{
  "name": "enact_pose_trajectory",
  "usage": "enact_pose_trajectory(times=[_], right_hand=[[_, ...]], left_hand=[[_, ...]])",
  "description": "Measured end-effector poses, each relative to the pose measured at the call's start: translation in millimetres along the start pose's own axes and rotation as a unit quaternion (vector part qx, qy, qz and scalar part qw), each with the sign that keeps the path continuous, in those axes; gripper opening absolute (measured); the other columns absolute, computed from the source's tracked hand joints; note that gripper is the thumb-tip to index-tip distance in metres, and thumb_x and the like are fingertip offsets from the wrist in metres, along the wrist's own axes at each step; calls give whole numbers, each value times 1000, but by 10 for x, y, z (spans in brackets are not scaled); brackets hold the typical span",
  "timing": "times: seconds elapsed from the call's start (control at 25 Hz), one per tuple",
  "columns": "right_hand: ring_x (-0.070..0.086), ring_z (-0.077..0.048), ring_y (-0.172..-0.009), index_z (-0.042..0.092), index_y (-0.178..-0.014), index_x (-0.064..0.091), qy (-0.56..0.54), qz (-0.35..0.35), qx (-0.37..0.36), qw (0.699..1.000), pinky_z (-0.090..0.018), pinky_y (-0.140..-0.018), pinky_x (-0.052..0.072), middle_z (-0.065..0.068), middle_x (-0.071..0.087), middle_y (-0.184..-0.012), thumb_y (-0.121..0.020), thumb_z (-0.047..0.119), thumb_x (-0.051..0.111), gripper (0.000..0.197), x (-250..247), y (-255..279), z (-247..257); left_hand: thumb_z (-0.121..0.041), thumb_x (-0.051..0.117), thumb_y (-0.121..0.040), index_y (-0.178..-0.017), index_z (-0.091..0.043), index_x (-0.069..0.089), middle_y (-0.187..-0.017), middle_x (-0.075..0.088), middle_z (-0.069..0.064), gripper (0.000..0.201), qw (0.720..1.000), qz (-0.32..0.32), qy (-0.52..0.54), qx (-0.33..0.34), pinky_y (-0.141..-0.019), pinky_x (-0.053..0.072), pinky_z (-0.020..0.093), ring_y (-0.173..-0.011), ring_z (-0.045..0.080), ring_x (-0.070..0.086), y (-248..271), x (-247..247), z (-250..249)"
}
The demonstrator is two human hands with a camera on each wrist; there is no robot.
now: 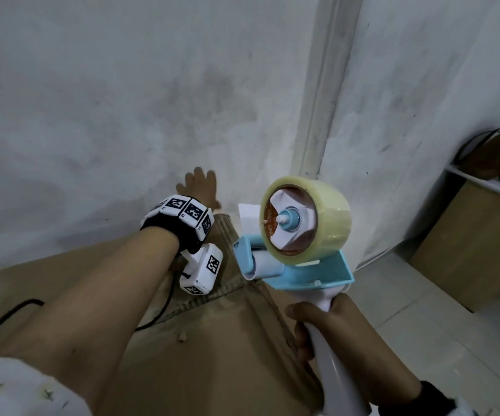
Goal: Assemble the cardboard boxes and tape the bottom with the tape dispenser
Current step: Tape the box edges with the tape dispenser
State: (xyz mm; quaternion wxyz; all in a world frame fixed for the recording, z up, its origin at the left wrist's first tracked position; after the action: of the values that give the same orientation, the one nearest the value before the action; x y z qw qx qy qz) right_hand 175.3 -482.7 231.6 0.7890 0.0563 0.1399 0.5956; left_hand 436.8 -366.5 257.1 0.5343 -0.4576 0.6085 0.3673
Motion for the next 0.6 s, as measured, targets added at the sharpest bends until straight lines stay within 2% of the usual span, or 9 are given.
enact_pose_trajectory(times=[0.04, 0.08, 0.16, 0.24, 0.36, 0.4, 0.48, 0.6], right_hand=[[46, -25, -37, 7, -37, 58, -5, 2, -2, 1000, -30, -46, 40, -15, 51, -42, -76, 2, 59, 40, -2, 1, 7], [46, -25, -37, 7, -37, 58, -11, 6, -3, 1000, -29, -45, 40, -15, 51, -42, -77, 2, 58, 41, 1, 14, 10], [46, -24, -37, 6, -37, 58, -22, 8, -7, 1000, -29, -46, 40, -15, 51, -42, -78, 1, 58, 42, 3, 30, 20], [46, -24, -36, 5, -37, 58, -35, 8, -8, 999, -29, -46, 40, -16, 51, -42, -79, 0, 58, 42, 4, 43, 15], [46, -24, -35, 6, -36, 56, -44, 7, -12, 999, -28, -45, 40, -15, 50, -42, -79, 0, 59, 44, 1, 57, 24], [46, -23, -35, 7, -36, 56, -45, 10, -13, 999, -28, -45, 40, -15, 51, -43, -79, 0, 59, 43, -1, 58, 25], [46, -21, -35, 9, -35, 54, -38, 11, -15, 999, -27, -44, 40, -14, 51, -43, -79, 1, 58, 45, -1, 65, 38], [45, -21, -36, 11, -35, 53, -28, 10, -23, 999, -25, -43, 39, -12, 51, -43, -81, 1, 56, 47, 18, 86, 42]], left_hand=[[-20, 57, -89, -122, -5, 47, -130, 48, 19, 37, 999, -8, 35, 28, -98, 37, 41, -121, 33, 45, 8, -89, -77], [-18, 54, -91, -116, -2, 53, -124, 55, 19, 29, 996, 14, 61, 56, -94, 40, 38, -115, 32, 50, 34, -129, -139], [-13, 47, -94, -112, 1, 61, -122, 60, 20, 26, 989, 89, 54, 101, -90, 42, 33, -113, 31, 55, 133, -132, -250], [-9, 40, -97, -117, 2, 59, -130, 56, 18, 30, 980, 169, 27, 102, -91, 38, 28, -120, 30, 51, 223, -36, -274], [-11, 30, -101, -134, 2, 45, -144, 42, 16, 38, 965, 247, 51, 73, -96, 27, 21, -133, 28, 39, 229, 94, -215], [-14, 31, -101, -137, 0, 41, -147, 38, 15, 39, 962, 262, 67, 52, -101, 27, 21, -136, 27, 35, 215, 143, -198], [-17, 37, -100, -139, -2, 38, -149, 36, 15, 42, 965, 253, 56, 40, -112, 26, 30, -138, 28, 32, 214, 202, -219], [-14, 36, -99, -136, 0, 42, -145, 40, 18, 40, 975, 220, 30, 24, -111, 29, 33, -135, 31, 36, 245, 215, -256]])
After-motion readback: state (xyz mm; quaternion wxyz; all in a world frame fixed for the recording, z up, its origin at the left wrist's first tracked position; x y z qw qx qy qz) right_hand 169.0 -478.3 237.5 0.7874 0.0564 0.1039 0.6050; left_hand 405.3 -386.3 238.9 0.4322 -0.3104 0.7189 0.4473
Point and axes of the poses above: each hand's wrist, its own y-axis away from the middle knuckle, its own x-axis out of the palm, z = x × y, the point moved 2 cm from there along -y, towards the middle knuckle
